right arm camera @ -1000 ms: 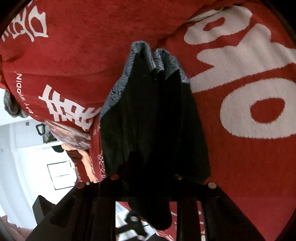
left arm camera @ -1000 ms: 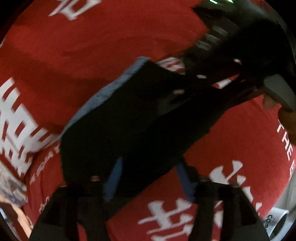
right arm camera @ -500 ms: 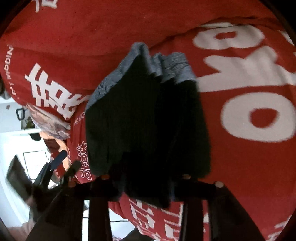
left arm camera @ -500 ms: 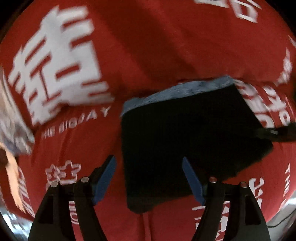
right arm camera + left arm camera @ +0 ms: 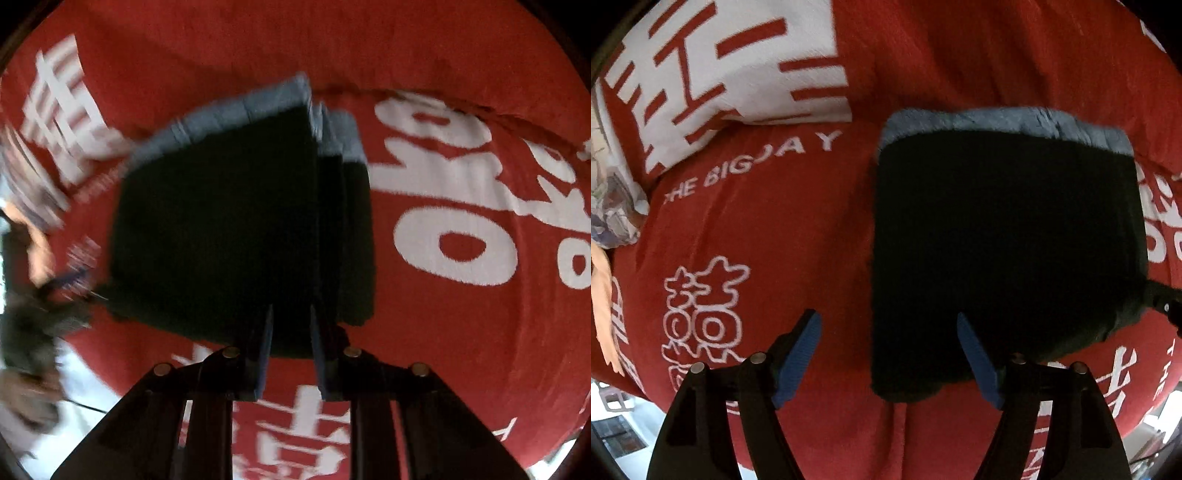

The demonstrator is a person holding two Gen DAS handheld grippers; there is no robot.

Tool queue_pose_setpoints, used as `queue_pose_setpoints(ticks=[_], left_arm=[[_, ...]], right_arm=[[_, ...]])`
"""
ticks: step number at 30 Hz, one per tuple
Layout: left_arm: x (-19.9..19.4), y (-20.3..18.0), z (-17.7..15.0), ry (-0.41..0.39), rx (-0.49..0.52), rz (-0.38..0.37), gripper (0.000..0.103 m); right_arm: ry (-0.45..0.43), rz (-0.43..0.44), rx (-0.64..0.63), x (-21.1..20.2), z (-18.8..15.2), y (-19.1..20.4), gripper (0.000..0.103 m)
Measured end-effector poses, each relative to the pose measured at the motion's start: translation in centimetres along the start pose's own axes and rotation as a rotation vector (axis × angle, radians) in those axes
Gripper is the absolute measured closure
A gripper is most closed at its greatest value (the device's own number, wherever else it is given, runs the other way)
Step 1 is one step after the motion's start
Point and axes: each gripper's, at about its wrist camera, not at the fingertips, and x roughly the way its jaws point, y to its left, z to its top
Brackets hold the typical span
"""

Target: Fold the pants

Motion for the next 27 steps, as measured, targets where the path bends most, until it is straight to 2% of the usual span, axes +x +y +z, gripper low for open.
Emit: queue_pose_setpoints(ticks=[2,4,7,13,14,15,16,23,27], left_arm=[[0.0,0.9,0.3,0.003,-0.020,-0.004,0.026],[0.6,1.4,0.7,0.040,-0.044,-0.005,0.026],[1.1,1.8,0.5,0.081,-0.071,-0.017,0.026],[1.1,1.3,0.0,0.080,-0.043,-0.014,0.026],[1.2,1.2,-0.1,0.081,-0.038,-0.010,0.023],[1.5,1.2,-0.2,0.087,-0.036,0.000,0.011],[1.5,1.1,-0.3,0.090,-0.036,0.008,0.005],[1.7,0.9,-0.5,0.097,-0.035,-0.005,0.005],[1.6,0.7,-0.3,0.105,-0.031,-0.009,0.005]], right_arm=[[0.003,0.005,0.023,-0.1,-0.2,-0.5,0.080],[0.016,-0.001,0.045,0.2,-0.2,-1.1,0.071],[0.022,0.009,0.072,0.1,-0.3,-1.9,0.064],[0.026,0.002,0.066,-1.0,-0.9,-1.8,0.062],[0.028,0.003,0.068,-1.0,-0.9,-1.6,0.061],[0.031,0.003,0.071,-1.1,-0.9,-1.7,0.060],[0.031,0.003,0.074,-1.2,-0.8,-1.9,0.058],[0.031,-0.010,0.057,-1.7,-0.3,-1.6,0.053],[0.019,-0.012,0.058,-2.1,0.0,-1.8,0.043]])
